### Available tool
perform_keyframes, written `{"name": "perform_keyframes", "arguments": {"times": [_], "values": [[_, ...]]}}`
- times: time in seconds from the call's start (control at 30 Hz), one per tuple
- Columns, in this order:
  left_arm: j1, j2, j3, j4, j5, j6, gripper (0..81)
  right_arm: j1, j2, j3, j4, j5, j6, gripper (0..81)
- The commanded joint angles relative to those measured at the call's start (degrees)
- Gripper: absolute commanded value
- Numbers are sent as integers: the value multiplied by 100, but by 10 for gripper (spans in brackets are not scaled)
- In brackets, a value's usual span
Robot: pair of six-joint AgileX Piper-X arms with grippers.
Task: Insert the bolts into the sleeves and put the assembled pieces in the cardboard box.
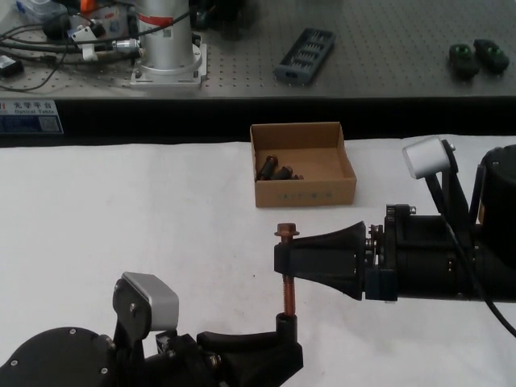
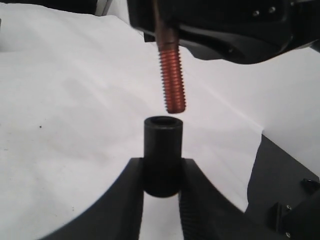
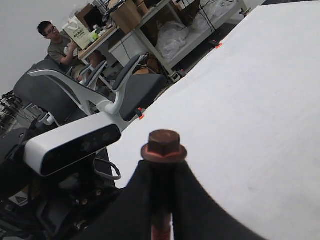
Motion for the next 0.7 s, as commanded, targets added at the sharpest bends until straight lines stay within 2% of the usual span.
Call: {"name": "perform_keyframes", "arguments": {"times": [0.0,0.27,0.67], "values": [[15,1,-66,-113,-37,-164,44,-28,-70,-17,-3,-77,42,16],[15,1,-160,-111,234,-126,44,-28,-70,-8,-3,-210,40,16],[15,1,-163,-111,144,-126,44,-28,-70,216,79,-206,-4,16]]}}
